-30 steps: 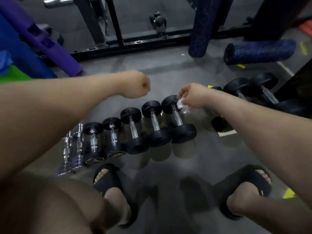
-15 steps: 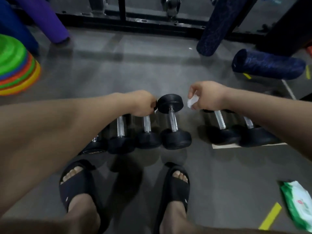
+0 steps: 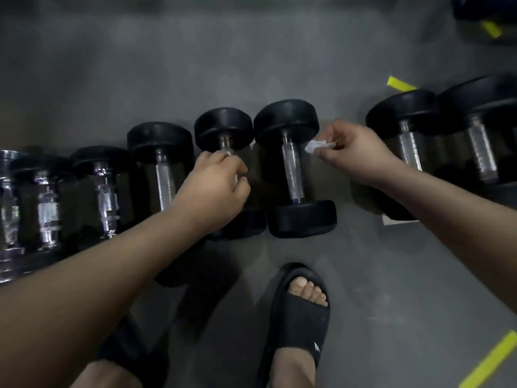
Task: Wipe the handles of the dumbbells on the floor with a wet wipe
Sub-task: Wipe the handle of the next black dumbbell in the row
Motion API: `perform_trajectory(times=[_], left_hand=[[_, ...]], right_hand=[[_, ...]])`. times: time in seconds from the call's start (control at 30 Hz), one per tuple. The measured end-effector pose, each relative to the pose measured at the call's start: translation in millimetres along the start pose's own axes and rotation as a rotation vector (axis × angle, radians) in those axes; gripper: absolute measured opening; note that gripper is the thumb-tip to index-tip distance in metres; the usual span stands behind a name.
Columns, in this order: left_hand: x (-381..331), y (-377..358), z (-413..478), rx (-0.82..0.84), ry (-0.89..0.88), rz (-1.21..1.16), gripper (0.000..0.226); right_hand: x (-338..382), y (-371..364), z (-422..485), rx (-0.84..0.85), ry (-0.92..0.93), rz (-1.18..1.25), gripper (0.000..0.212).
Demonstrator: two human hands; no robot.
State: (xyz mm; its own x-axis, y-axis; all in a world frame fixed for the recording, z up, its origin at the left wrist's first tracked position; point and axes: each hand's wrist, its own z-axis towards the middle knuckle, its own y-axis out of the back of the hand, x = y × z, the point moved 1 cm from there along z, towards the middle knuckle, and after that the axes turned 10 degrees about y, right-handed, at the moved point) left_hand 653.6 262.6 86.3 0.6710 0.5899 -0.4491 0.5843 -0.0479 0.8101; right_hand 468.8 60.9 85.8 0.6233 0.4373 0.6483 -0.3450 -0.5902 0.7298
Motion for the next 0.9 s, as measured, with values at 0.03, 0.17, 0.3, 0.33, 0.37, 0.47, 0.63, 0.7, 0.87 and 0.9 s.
perform_trajectory(times=[0.03,0.17,0.3,0.33,0.37,0.47,0.63,0.7,0.87,0.9], left_hand=[[-3.7,-8.3,-2.0,-0.035,-0.013,-0.018,0.026],[-20.4,-41.6,-4.7,-0.057,0.013,-0.054,0.023],[-25.9,-62.5,-5.7,-0.039,-0.020,0.130,0.040],[-25.6,-63.2,-6.0,-0.041,-0.031,0.157,0.043],[-24.6,-62.7,-6.4,-0.042,-0.040,0.168,0.045],[-23.5,-60.4,-6.2,-0.041,-0.080,0.191,0.044],[-26.3,-61.6,-5.1,0.003,-0.101,0.283,0.040],[-25.4,-58.9,-6.9,0.021,-0.119,0.311,0.040],[-28.2,-57.9,-6.7,0.065,-0.142,0.340,0.044],[-28.8,-60.0,-6.5,0.061,-0.143,0.361,0.044]], right_hand=[[-6.6,-1.8,-0.1,-0.021,0.018,0.003,0.019],[-22.4,-15.1,2.9,-0.108,0.104,0.052,0.023],[-19.9,-38.2,6.8,-0.177,0.158,0.095,0.022],[-20.0,-43.3,6.6,-0.182,0.167,0.109,0.019],[-19.7,-47.2,6.0,-0.183,0.178,0.115,0.016],[-19.7,-52.2,4.2,-0.179,0.192,0.125,0.013],[-32.6,-52.5,5.0,-0.197,0.172,0.112,0.016],[-36.1,-50.3,3.6,-0.185,0.166,0.094,0.016],[-30.7,-50.2,0.0,-0.284,0.161,0.098,0.010],[-29.5,-51.8,0.6,-0.303,0.174,0.092,0.010]])
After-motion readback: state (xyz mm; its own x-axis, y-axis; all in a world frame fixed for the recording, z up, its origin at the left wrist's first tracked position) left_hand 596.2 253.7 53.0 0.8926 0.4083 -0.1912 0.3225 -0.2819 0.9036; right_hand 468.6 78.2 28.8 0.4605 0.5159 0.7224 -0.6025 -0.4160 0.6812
